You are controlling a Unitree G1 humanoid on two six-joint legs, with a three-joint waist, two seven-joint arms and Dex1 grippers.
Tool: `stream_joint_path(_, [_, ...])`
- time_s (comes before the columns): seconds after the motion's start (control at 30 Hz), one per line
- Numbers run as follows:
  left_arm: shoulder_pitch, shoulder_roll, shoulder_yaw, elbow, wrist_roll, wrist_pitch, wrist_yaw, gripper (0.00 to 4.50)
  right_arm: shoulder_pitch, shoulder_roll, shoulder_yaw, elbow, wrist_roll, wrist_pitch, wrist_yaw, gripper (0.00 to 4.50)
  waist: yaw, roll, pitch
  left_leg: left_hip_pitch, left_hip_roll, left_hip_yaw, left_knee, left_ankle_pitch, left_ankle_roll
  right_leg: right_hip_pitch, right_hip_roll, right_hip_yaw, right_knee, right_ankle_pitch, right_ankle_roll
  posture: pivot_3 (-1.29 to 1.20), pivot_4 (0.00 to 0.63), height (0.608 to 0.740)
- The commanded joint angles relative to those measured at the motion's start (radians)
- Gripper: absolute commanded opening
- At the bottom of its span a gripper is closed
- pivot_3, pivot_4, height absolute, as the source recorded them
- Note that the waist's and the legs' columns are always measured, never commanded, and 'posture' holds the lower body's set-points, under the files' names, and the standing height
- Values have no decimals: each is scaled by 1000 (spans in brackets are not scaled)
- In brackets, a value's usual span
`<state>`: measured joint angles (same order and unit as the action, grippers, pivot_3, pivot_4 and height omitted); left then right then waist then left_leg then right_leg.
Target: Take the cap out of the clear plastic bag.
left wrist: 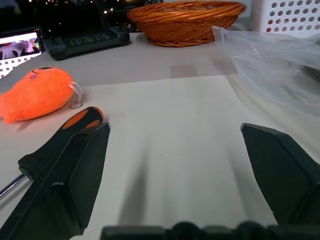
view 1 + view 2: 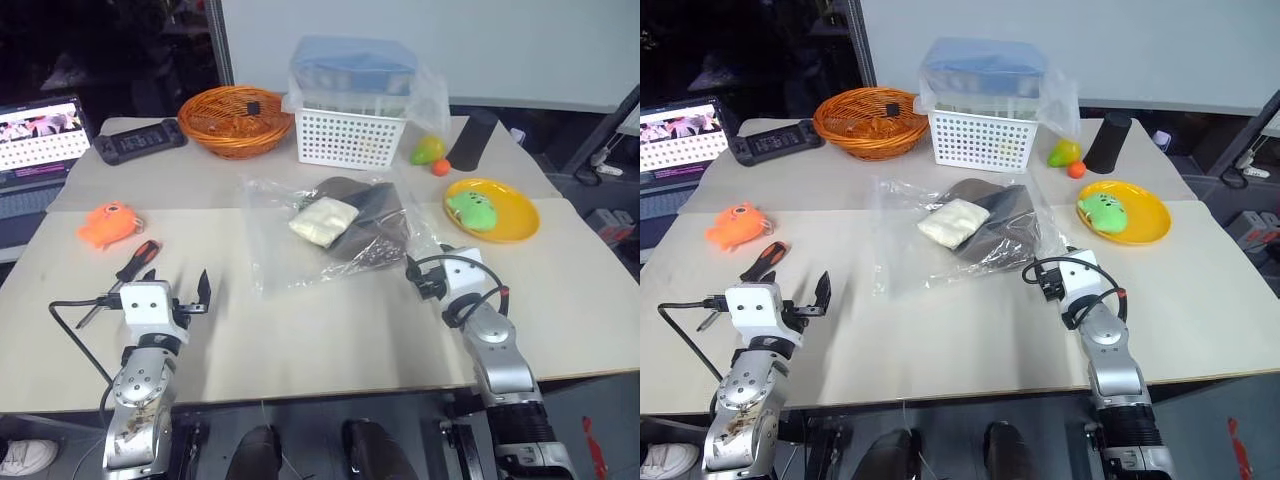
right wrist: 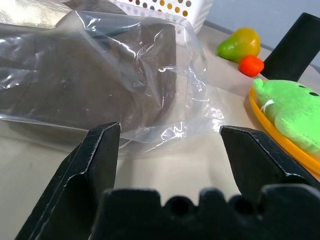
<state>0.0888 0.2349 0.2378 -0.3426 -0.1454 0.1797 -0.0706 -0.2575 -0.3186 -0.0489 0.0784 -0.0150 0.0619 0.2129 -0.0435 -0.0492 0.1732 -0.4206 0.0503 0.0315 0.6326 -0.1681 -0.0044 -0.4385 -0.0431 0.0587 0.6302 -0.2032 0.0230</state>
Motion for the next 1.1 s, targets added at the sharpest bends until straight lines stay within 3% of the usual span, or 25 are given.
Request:
stream_joint_path(0.03, [-19, 13, 15, -6, -35, 12, -37, 4500, -3, -28, -43, -9, 6, -12, -4, 3811, 1, 0, 0, 0, 0, 0, 0, 0, 0, 0, 0, 0, 0, 0, 0, 0, 150, 740])
stream_joint_path(0.13, [-78, 45, 54, -7, -131, 16, -107, 4500, -30, -94, -93, -4, 49, -1, 49, 3811, 8, 0, 0, 0, 0, 0, 0, 0, 0, 0, 0, 0, 0, 0, 0, 0, 150, 740])
stream_joint_path(0.33, [-258, 112, 24, -20, -190, 134, -152, 4500, -122, -170, -119, 21, 109, 30, 141, 3811, 2, 0, 0, 0, 0, 0, 1, 0, 0, 1, 0, 0, 0, 0, 1, 0, 150, 740])
stream_joint_path(0.6, [-603, 135, -116, 182, -230, 284, -286, 4500, -106, -124, -108, -53, 117, 69, 111, 3811, 6, 0, 0, 0, -1, 0, 2, 0, 0, 2, 0, 0, -1, 1, 3, 0, 150, 740])
stream_joint_path(0.87, [-1013, 22, -290, 854, -53, 68, -413, 4500, -44, -35, -92, -149, 103, 109, 41, 3811, 6, 0, 0, -2, -2, -1, 3, 0, 0, 1, 0, 1, -1, 2, 4, 0, 150, 740])
stream_joint_path(0.93, [-1125, -29, -298, 1070, -45, 40, -475, 4500, -33, -25, -95, -164, 102, 116, 25, 3811, 8, 0, 0, -2, -3, -1, 3, 0, 1, 1, 0, 1, -1, 2, 4, 0, 150, 740])
stream_joint_path(1.1, [-1265, -75, -286, 1403, -2, -3, -536, 4500, -6, -14, -105, -207, 99, 134, -1, 3811, -1, 0, 0, -3, -3, -1, 2, -1, 2, 0, 0, 1, -2, 1, 5, 0, 150, 740])
